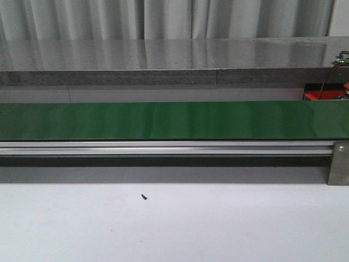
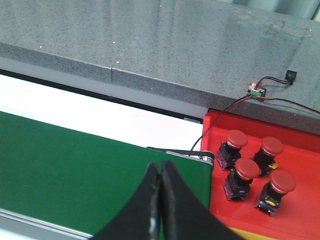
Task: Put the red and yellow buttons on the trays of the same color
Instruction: 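Move the left gripper down over a yellow push button, then grasp the yellow push button with the left gripper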
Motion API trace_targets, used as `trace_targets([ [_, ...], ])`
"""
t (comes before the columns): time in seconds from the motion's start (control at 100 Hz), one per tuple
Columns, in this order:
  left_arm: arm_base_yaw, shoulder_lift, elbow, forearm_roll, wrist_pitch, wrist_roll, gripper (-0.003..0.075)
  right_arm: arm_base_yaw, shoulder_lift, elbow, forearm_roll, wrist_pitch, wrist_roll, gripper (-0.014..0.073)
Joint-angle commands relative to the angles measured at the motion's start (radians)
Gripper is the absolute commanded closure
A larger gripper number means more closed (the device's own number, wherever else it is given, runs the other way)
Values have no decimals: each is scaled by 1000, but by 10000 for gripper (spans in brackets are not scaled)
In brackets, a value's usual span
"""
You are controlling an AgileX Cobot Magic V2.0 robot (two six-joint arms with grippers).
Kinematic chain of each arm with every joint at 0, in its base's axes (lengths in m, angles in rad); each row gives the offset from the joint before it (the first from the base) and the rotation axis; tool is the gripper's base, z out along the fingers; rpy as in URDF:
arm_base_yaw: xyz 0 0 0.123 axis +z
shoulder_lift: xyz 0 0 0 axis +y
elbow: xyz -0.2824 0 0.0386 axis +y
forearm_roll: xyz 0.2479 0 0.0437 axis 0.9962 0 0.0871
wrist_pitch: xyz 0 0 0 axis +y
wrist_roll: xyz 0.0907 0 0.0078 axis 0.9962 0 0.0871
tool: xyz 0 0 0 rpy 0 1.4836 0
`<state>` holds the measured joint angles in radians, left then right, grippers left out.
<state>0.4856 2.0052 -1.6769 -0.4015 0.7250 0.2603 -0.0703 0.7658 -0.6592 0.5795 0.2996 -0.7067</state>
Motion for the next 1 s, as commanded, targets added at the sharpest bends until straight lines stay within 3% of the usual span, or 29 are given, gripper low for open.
trace_targets([
  [0.0, 3, -31, -34, -54, -51, -12, 209, 2, -9, -28, 16, -61, -1, 662],
  [0.99, -1, 110, -41, -77, -139, -38, 221, 2, -9, -28, 16, -61, -1, 662],
])
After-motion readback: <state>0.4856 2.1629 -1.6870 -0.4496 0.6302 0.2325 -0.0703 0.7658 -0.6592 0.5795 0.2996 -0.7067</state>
